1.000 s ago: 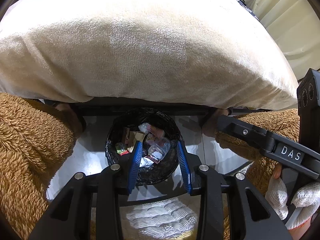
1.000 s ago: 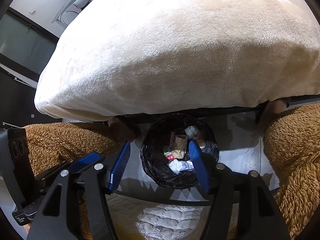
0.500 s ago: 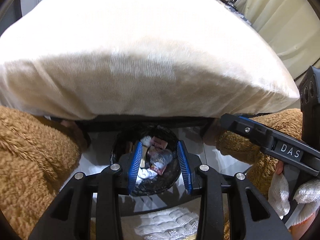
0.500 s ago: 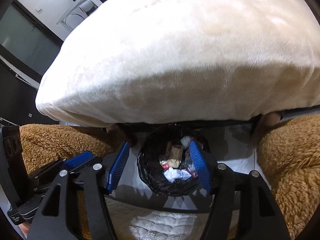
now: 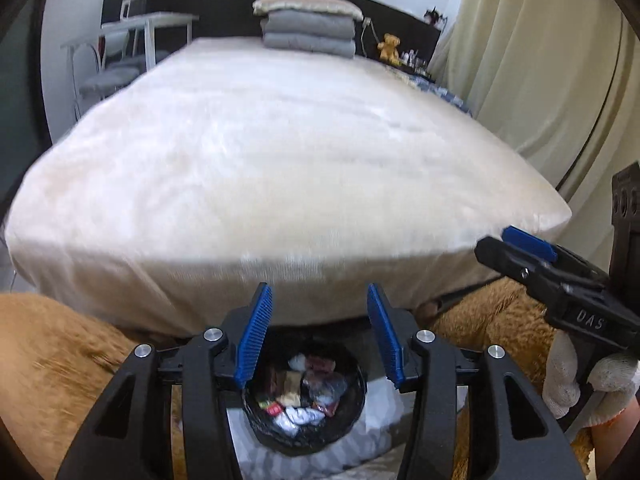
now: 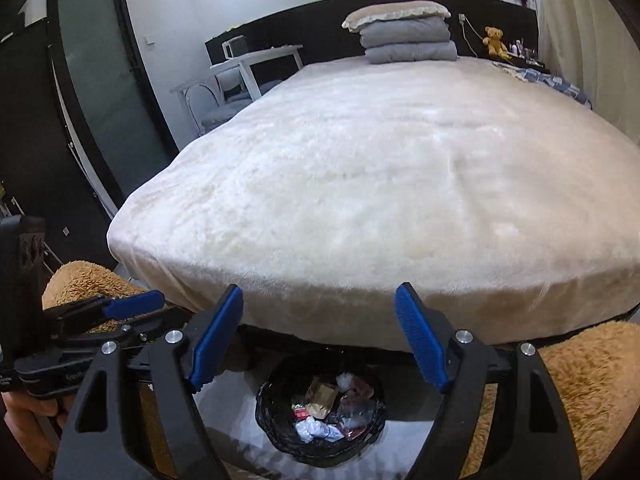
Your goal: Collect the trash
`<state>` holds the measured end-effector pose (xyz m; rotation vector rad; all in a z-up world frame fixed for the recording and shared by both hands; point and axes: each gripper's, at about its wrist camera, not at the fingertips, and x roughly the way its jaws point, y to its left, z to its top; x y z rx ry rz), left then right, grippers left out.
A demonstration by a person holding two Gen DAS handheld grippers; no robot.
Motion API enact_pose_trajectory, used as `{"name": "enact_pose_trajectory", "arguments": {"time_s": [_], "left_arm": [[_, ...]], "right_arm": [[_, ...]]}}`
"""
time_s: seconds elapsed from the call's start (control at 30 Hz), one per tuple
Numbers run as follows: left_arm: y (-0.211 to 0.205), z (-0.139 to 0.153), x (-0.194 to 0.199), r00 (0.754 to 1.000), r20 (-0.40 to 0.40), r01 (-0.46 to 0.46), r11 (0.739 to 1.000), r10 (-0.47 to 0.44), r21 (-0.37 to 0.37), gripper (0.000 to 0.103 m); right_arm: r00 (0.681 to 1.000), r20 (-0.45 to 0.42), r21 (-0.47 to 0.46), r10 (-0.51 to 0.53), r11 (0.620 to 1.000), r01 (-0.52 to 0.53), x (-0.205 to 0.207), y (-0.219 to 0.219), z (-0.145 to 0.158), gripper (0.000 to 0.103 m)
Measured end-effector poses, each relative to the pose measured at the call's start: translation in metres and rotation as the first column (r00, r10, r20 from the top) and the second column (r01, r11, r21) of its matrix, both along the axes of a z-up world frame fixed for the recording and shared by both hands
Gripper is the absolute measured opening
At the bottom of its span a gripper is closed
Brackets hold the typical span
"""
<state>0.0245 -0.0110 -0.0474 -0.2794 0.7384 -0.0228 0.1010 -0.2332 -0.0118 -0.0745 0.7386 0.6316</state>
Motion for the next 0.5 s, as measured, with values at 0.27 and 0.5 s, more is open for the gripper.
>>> {"name": "enact_pose_trajectory", "arguments": {"time_s": [0.27,0.5], "left_arm": [[0.008,0.042,-0.007,0.992,0.12,0.028,0.998,-0.035,0.057,0.065],[0.004,0.046,-0.014,0.985,0.164,0.036,0.994,-0.053,0.1,0.089]], "right_arm": [[0.985,0.172,0.004,-0.012,1.0,0.012,0.002,-0.013,0.046,0.097],[0.972,0.236,-0.002,-0.016,1.0,0.017,0.003,-0.021,0.059,0.098]]}}
